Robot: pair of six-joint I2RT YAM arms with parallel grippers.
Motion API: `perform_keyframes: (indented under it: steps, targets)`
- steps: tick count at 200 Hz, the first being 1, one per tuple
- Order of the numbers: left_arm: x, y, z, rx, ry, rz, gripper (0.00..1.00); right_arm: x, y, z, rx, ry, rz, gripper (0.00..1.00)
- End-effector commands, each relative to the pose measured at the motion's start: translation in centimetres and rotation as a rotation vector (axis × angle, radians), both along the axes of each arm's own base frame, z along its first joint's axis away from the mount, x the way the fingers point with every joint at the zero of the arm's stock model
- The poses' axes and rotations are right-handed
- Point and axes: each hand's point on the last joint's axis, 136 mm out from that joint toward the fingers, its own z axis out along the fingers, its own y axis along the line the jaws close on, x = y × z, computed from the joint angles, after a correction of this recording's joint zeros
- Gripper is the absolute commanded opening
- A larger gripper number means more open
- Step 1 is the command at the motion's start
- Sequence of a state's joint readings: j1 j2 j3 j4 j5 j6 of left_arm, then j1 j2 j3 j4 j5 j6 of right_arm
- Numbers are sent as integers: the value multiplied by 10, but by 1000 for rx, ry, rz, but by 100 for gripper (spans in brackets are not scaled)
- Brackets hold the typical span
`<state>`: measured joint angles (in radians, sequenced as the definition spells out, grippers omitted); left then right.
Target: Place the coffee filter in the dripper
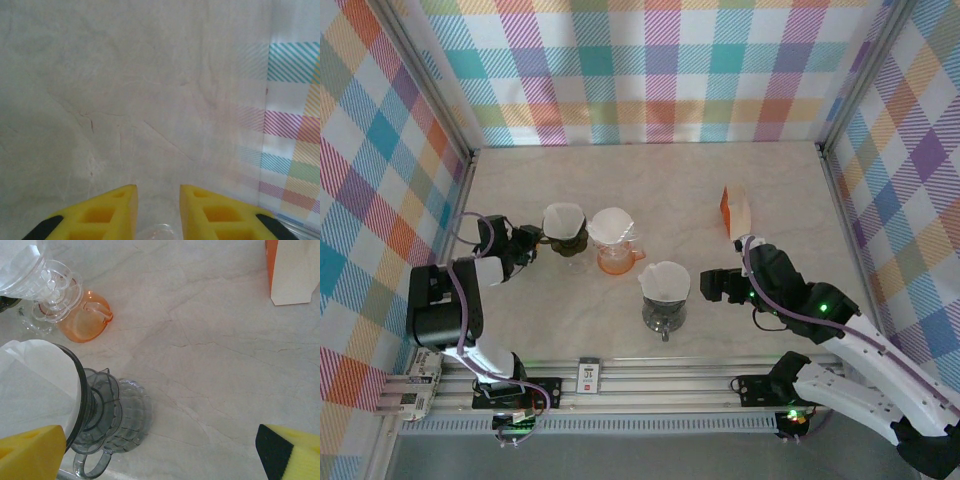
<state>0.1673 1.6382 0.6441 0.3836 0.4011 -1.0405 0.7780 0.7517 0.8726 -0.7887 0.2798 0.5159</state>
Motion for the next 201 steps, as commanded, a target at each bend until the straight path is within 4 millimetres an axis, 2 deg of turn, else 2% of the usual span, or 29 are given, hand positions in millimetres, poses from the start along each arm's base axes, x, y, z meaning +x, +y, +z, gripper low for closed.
perform_keyframes:
  steps: [1, 33, 66, 108, 157, 201]
  targets:
    - [11, -7, 12, -46, -91, -32, 26, 1, -3, 11, 0, -21, -4, 98]
    - [10, -17, 4, -74, -101, -65, 24, 4, -2, 11, -8, -19, -9, 98]
    - [11, -40, 1, -88, -112, -138, 20, 4, -3, 10, -14, -13, -16, 98]
    - [9, -53, -1, -105, -138, -180, 18, 2, -6, 8, -22, -5, -22, 99]
    - [-6, -78, -8, -93, -126, -252, 17, 1, -6, 7, -14, -1, -28, 98]
    - [-16, -87, -13, -88, -116, -276, 17, 0, -7, 6, -12, 5, -33, 99]
